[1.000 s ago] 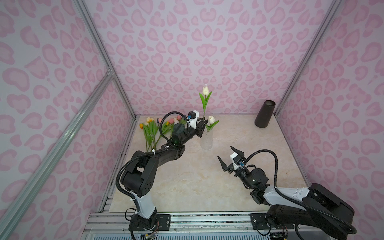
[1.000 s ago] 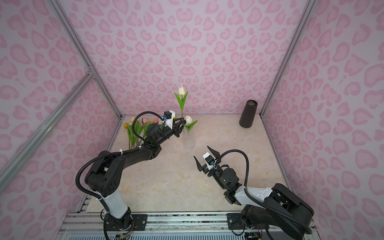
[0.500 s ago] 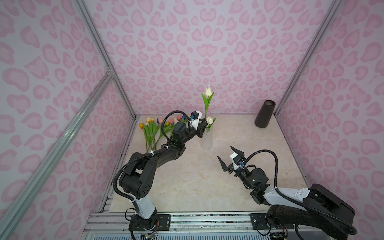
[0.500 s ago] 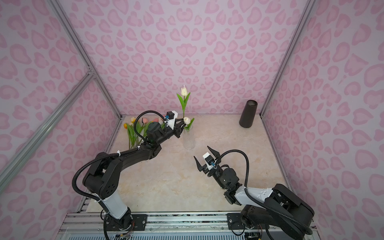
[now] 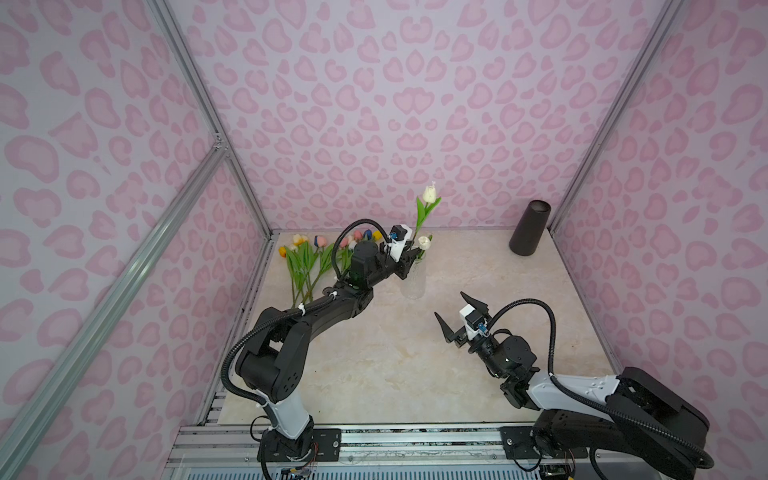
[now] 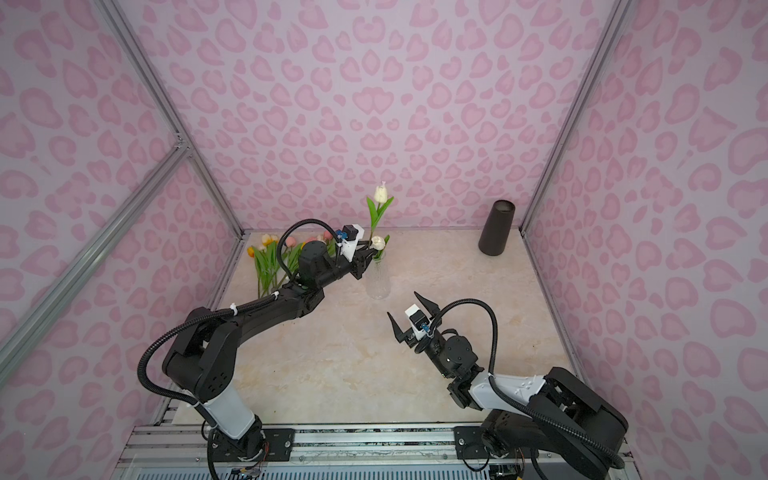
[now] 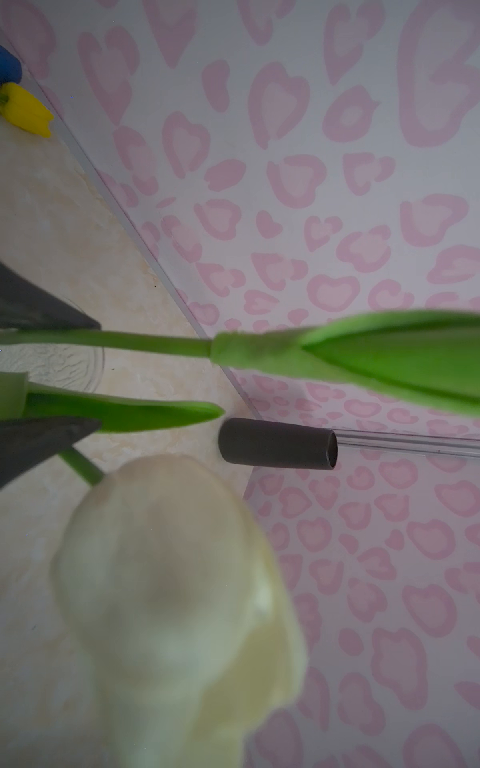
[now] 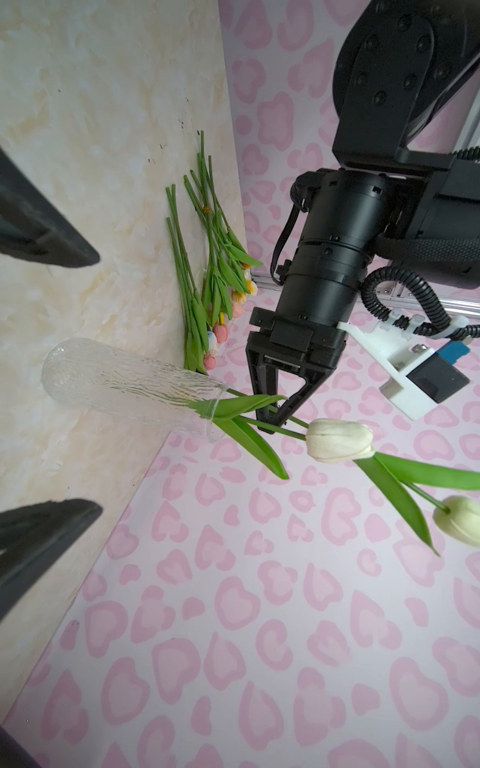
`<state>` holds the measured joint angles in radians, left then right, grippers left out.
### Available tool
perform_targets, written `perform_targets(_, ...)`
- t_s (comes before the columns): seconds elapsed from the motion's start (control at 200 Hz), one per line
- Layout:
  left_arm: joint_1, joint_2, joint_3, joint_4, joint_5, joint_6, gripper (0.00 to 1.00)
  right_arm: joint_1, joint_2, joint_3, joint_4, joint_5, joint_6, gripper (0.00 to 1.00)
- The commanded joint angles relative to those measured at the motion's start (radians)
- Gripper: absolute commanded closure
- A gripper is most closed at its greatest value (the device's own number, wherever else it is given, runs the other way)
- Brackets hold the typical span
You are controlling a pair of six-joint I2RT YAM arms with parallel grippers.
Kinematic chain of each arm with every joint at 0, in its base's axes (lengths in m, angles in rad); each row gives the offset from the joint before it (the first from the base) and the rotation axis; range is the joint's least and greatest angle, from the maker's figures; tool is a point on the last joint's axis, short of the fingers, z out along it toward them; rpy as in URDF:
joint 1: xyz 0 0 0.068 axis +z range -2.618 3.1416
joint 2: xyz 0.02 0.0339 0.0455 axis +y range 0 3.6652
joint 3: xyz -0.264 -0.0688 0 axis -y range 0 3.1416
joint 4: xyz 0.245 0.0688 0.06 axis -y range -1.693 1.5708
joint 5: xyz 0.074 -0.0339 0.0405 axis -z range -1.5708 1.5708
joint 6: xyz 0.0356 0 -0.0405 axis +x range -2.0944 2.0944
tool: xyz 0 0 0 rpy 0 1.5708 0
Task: Arrange the flowers into the vase
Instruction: 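Lower the held tulip stem into the glass vase with the left gripper, then open the left gripper and draw it back toward the tulip pile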
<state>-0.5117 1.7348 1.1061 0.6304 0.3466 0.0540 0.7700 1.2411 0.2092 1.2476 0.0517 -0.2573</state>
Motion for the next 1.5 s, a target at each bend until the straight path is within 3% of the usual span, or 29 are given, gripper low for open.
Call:
perform_targets(0.0,-0.001,-0.018,0.008,0.001,-0.005,0.004,0.6,0.0,0.003,0.004,0.018,-0.003,0.004,0.14)
perform_targets(0.235,-0.001,-0.029,0.004,-0.006,-0.012,-0.011,0.6,0.0,0.007,0.007,0.015,-0.007,0.007,0.14)
perform_targets(0.29,-0.001,-0.037,-0.004,0.002,-0.024,-0.013,0.48,0.002,0.009,0.008,0.016,-0.012,0.009,0.14)
perform_targets(0.35,-0.001,-0.041,0.001,-0.01,-0.023,-0.006,0.47,0.002,0.009,0.009,0.013,-0.011,0.011,0.14)
perform_targets(0.4,-0.001,-0.045,0.008,-0.025,-0.023,-0.003,0.38,0.002,0.014,0.01,0.016,-0.009,0.012,0.14)
perform_targets(0.44,-0.001,-0.05,0.0,-0.02,-0.021,-0.003,0.37,0.001,0.021,0.012,0.019,-0.011,0.013,0.14)
perform_targets(0.525,-0.001,-0.057,-0.012,-0.001,-0.026,-0.005,0.59,0.005,0.023,0.01,0.022,-0.016,0.014,0.14)
perform_targets(0.65,-0.001,-0.053,-0.001,-0.014,-0.038,-0.019,0.63,0.005,0.023,0.013,0.016,-0.011,0.012,0.14)
perform_targets(0.675,-0.001,-0.055,-0.006,-0.008,-0.041,-0.023,0.75,0.006,0.024,0.013,0.017,-0.011,0.012,0.14)
perform_targets(0.72,-0.001,-0.057,-0.011,-0.002,-0.046,-0.025,0.78,0.007,0.022,0.011,0.016,-0.013,0.01,0.14)
perform_targets(0.87,-0.001,-0.058,0.005,-0.028,-0.036,-0.022,0.71,0.008,0.02,0.012,0.009,-0.001,0.005,0.14)
perform_targets(0.965,-0.001,-0.07,-0.008,-0.019,-0.037,-0.014,0.56,0.01,0.016,0.01,0.01,-0.009,0.006,0.14)
perform_targets(1.235,-0.001,-0.131,-0.016,-0.094,-0.05,0.026,0.54,0.011,0.014,0.014,-0.002,-0.007,0.001,0.14)
perform_targets(1.49,0.008,-0.248,-0.074,-0.171,-0.13,0.061,0.49,0.012,0.017,0.014,-0.005,0.001,-0.007,0.14)
